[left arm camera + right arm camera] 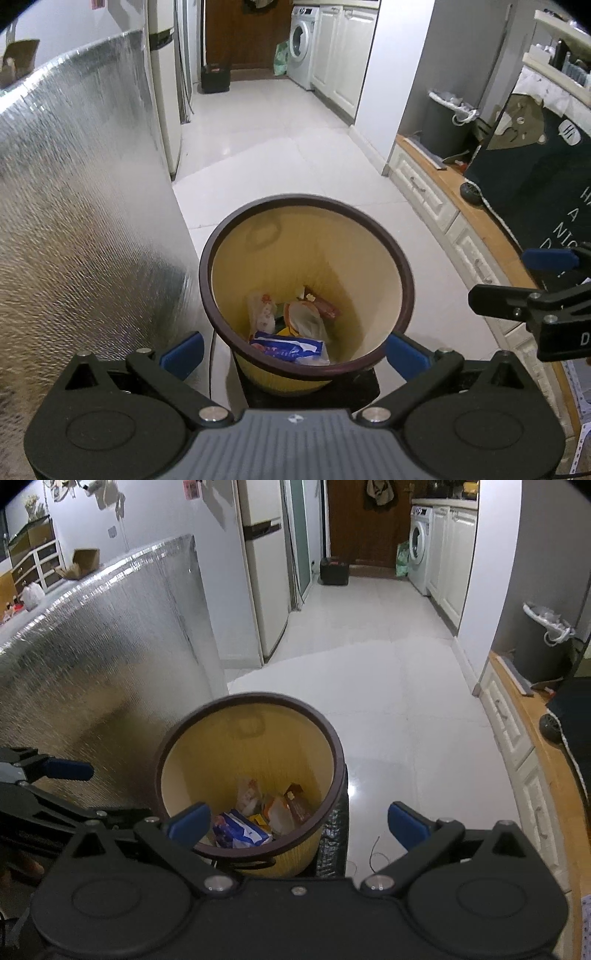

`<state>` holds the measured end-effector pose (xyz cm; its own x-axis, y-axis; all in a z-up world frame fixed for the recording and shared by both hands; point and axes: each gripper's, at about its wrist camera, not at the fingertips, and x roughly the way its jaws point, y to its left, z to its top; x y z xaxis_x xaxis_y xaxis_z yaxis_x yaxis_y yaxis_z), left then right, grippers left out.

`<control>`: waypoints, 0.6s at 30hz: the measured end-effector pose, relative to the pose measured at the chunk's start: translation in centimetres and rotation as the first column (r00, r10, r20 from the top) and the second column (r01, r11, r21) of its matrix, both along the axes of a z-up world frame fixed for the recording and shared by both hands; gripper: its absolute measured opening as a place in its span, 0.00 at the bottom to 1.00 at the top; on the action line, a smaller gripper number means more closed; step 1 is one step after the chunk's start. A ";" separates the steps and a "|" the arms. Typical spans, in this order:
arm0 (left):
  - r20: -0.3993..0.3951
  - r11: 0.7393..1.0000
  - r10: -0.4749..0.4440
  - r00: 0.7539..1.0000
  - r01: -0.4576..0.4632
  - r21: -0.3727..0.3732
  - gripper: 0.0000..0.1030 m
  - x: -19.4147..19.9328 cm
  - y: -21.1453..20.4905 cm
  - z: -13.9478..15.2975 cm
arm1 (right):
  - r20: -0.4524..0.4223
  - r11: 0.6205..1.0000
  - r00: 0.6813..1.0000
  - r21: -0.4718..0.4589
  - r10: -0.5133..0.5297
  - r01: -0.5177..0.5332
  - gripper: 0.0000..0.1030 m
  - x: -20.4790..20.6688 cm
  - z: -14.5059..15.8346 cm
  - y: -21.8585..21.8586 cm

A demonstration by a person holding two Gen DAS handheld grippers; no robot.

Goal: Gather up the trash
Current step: 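Withdraw both open grippers from the bin back toward the table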

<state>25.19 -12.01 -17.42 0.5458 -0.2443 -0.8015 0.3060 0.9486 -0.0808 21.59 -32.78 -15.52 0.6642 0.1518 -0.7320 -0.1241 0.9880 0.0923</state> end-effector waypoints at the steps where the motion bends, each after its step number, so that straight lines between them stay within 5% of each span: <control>1: 0.007 1.000 -0.004 1.000 0.004 -0.005 1.00 -0.3 0.0 0.3 | 0.007 1.000 1.000 -0.002 -0.002 0.002 1.00 -0.4 0.3 0.0; 18: 0.225 0.994 -0.059 0.973 0.077 -0.074 1.00 -5.0 1.7 9.1 | 0.191 1.000 0.982 -0.006 0.004 -0.003 1.00 -4.4 7.7 1.3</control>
<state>20.21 -10.35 -8.35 0.6876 -0.3463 -0.6382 0.3882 0.9181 -0.0799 17.15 -31.50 -7.83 0.7913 0.1505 -0.5926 -0.1426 0.9879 0.0605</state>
